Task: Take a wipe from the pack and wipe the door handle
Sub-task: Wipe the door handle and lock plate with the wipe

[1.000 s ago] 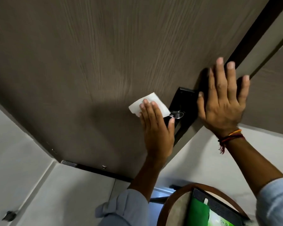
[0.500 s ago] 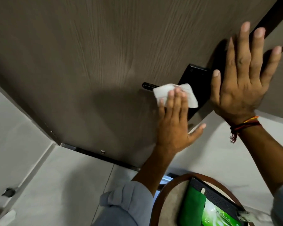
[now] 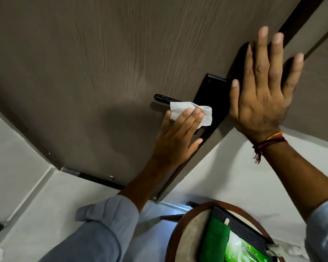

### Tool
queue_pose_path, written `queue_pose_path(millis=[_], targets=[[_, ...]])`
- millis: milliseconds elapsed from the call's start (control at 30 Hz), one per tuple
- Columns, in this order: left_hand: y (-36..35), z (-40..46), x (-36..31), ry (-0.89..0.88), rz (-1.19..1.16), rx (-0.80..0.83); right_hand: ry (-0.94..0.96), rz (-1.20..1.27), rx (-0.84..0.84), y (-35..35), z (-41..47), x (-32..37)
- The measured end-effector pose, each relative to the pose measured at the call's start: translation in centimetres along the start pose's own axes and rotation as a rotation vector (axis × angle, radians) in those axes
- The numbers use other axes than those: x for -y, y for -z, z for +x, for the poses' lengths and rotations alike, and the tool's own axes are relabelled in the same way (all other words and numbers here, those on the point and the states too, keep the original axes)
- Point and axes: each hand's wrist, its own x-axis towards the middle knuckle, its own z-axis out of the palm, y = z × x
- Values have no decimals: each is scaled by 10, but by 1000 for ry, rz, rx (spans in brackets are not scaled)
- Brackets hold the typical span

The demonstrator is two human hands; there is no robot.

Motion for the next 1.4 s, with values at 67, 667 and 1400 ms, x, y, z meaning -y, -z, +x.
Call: queue_pose_path(millis=[67, 667, 1400], targets=[[0, 14, -6, 5, -23, -34, 7, -19, -12, -2, 1, 1], [23, 20, -26, 82, -201, 14, -8, -18, 44, 2, 0, 1], [8, 8, -8, 488, -162, -64, -33, 43, 35, -3, -3, 2]])
